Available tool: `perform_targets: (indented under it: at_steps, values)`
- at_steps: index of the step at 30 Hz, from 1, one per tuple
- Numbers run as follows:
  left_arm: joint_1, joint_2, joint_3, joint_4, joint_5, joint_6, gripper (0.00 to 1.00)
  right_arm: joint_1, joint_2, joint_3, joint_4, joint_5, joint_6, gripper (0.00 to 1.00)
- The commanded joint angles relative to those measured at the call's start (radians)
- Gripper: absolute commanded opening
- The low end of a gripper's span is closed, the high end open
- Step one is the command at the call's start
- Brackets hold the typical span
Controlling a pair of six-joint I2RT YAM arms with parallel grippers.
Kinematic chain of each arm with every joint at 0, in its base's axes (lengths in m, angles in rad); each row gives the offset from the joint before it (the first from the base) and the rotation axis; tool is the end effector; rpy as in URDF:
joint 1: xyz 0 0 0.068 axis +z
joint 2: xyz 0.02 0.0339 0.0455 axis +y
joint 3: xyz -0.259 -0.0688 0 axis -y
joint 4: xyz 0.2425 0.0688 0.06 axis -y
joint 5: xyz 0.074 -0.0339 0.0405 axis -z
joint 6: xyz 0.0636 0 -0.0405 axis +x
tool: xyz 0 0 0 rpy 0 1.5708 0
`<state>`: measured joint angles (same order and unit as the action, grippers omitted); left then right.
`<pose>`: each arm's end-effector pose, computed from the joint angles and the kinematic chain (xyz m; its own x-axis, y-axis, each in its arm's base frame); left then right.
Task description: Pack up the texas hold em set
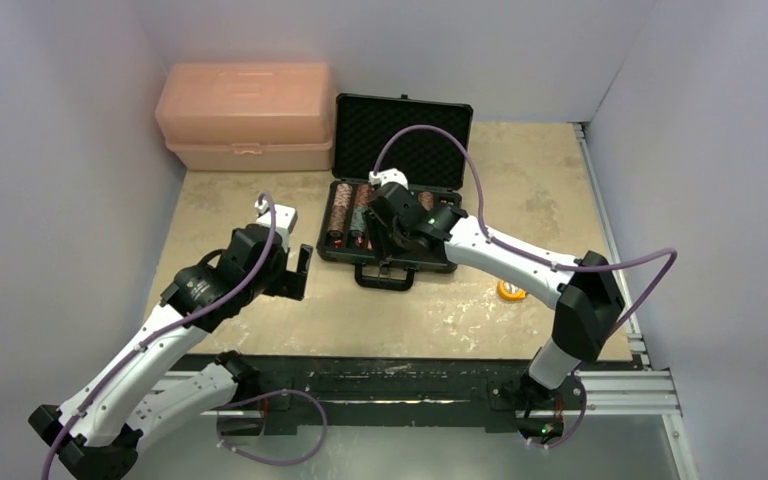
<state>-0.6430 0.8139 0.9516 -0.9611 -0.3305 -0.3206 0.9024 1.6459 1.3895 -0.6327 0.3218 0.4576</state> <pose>0.1447 -0.0826 0.2961 -0.6802 0.1371 -0.7201 0.1857 0.9825 0.0117 0.2475 0.2810 0.2640 -0.7061 -0.2179 -0.6738 -0.3445 0.9370 0.0581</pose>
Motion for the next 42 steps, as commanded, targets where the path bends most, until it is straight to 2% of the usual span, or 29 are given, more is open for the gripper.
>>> perform_targets:
  at_steps: [1,25,42]
  values:
    - [-0.004,-0.012,0.000,0.007,-0.023,0.015,0.98,-0.010,0.004,0.074,0.004,-0.011,-0.036,0.46]
    - [-0.004,-0.040,-0.002,-0.001,-0.063,0.009,0.98,-0.072,0.148,0.227,-0.019,-0.132,-0.106,0.46]
    - [-0.004,-0.045,-0.001,-0.001,-0.067,0.009,0.98,-0.098,0.223,0.249,-0.043,-0.113,-0.100,0.46]
